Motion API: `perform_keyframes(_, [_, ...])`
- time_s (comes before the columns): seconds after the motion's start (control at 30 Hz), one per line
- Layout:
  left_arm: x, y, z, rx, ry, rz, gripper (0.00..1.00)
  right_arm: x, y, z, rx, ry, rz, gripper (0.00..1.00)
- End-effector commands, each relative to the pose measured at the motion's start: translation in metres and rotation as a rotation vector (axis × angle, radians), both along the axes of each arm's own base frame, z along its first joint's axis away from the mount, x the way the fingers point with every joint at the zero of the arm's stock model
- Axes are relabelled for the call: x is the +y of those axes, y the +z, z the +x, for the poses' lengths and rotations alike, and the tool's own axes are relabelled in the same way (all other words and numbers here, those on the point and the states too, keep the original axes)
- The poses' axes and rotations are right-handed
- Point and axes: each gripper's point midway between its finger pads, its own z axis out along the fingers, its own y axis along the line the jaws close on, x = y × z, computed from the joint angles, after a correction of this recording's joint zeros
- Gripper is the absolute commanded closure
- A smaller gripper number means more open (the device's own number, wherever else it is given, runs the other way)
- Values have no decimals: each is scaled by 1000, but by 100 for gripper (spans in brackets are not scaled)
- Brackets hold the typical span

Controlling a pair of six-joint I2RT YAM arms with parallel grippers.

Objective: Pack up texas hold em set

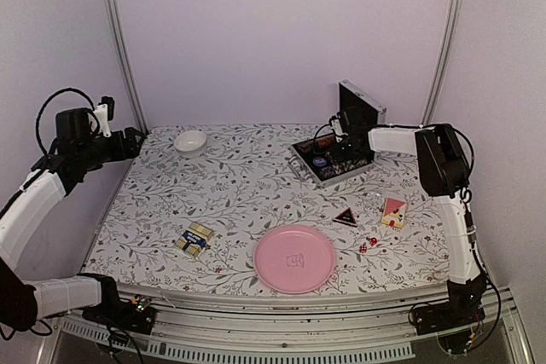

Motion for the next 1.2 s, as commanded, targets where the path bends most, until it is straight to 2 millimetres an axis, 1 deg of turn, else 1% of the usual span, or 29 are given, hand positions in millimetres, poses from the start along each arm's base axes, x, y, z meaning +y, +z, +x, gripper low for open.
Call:
perform_keyframes(0.0, [4, -2, 1, -4, 8, 14, 12, -8, -5, 5, 5, -15, -24, 54])
perform_keyframes(0.2, [4, -2, 1, -5, 9, 16, 12, -9, 5, 13, -22, -26, -29, 54])
perform_keyframes(0.4, [4, -3, 1, -3, 9, 16, 12, -15, -2, 17, -13, -32, -26, 53])
perform_keyframes(0.67, [4, -3, 1, -3, 9, 16, 12, -18, -11, 16, 14, -31, -23, 53])
perform_keyframes(0.93, [4, -3, 1, -4, 8, 16, 12, -14, -10, 16, 17, -22, -3, 48])
perform_keyframes(1.1, [4, -3, 1, -3, 7, 15, 12, -13, -5, 18, 6, -23, 1, 39])
perform_keyframes(1.17, [4, -2, 1, -4, 7, 15, 12, -14, -1, 19, 0, -26, 3, 38])
